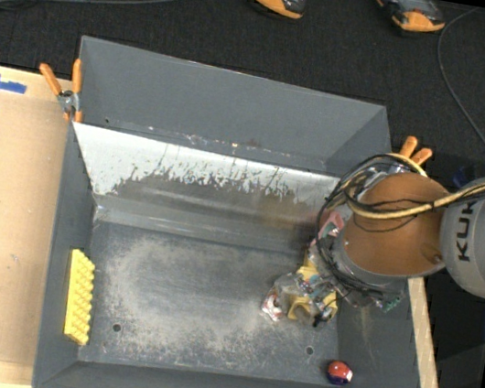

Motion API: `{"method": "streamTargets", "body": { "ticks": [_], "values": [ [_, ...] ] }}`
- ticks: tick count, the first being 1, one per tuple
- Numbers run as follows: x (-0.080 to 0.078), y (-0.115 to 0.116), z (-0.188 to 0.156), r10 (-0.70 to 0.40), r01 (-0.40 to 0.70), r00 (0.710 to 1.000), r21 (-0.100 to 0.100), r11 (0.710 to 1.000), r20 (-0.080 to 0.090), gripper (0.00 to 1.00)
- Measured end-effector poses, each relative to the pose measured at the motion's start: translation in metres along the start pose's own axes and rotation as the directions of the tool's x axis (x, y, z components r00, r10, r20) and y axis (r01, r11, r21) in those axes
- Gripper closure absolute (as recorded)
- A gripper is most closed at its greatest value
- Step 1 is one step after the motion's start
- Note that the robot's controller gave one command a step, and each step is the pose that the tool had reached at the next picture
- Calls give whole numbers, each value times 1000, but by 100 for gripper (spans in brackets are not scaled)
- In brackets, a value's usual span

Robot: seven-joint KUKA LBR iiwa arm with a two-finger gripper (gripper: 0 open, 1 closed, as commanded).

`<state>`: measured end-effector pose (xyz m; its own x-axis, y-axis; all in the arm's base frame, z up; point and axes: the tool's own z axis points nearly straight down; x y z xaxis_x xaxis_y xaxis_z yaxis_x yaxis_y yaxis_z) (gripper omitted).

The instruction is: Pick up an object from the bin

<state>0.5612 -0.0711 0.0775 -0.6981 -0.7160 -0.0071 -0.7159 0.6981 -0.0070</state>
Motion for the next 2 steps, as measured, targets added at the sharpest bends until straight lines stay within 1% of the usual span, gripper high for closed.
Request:
{"method": "streamTargets", "body": {
  "ticks": [1, 2],
  "values": [
    [-2, 0, 0, 2, -2, 1000, 1, 1000, 4, 100],
    [-1, 3, -23, 3, -3, 1000, -7, 1000, 1, 100]
  ]
}}
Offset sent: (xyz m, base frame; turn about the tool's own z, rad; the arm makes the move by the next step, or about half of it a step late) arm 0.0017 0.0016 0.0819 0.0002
